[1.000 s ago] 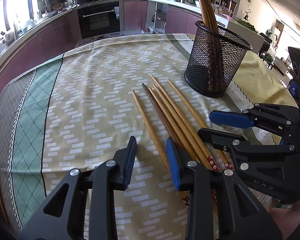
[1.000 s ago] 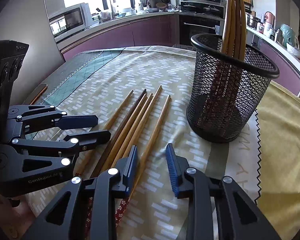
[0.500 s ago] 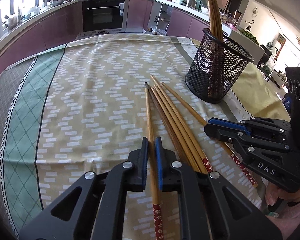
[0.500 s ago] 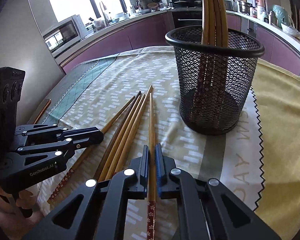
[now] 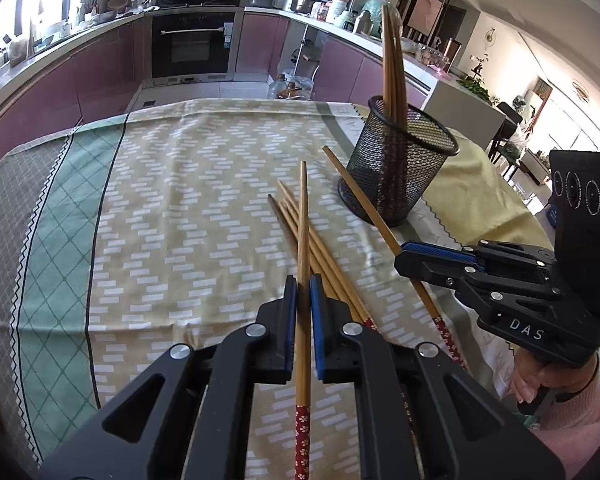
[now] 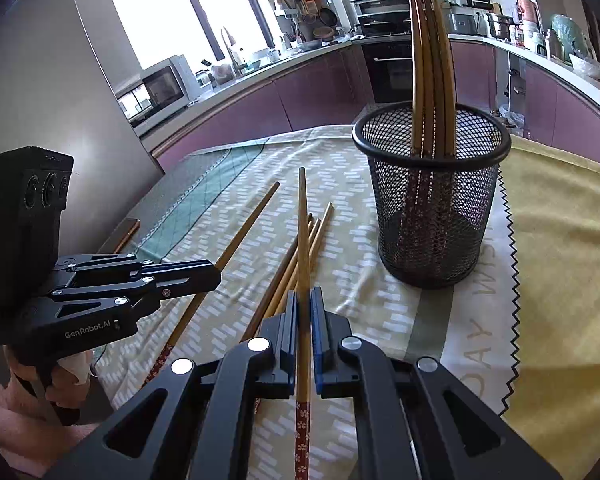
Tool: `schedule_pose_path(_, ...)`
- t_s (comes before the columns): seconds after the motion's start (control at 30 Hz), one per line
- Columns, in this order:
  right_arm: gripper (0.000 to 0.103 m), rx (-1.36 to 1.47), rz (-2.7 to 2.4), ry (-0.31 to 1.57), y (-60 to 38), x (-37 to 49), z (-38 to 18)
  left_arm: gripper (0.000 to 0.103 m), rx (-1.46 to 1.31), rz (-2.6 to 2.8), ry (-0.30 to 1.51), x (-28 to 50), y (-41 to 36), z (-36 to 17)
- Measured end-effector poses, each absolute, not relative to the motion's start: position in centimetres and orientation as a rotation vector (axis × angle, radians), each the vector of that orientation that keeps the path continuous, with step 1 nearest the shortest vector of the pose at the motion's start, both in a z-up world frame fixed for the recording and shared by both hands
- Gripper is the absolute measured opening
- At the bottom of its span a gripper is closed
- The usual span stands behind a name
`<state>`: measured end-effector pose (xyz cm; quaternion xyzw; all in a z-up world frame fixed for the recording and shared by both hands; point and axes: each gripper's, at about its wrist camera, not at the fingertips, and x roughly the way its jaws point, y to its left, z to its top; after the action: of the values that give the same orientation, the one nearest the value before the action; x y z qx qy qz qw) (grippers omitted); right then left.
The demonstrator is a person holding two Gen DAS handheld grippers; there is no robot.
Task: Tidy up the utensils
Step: 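Lift both chopsticks upright and lower them toward the black mesh cup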
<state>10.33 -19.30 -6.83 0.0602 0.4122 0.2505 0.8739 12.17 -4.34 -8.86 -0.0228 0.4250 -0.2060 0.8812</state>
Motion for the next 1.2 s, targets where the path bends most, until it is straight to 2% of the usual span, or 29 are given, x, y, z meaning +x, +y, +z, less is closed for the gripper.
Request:
schedule_pose_path(0.73, 0.006, 0.231, 0.524, 0.688, -23.6, 9.5, -1.6, 0.008, -0.130, -0.607, 0.699, 9.7, -3.8, 0.2)
schedule_pose_path(1.2, 0.006, 0.191, 0.495, 0.539, -25.5, 10.9, 4.5, 0.008, -0.165, -0.638, 0.609, 13.4, -5.6, 4.6)
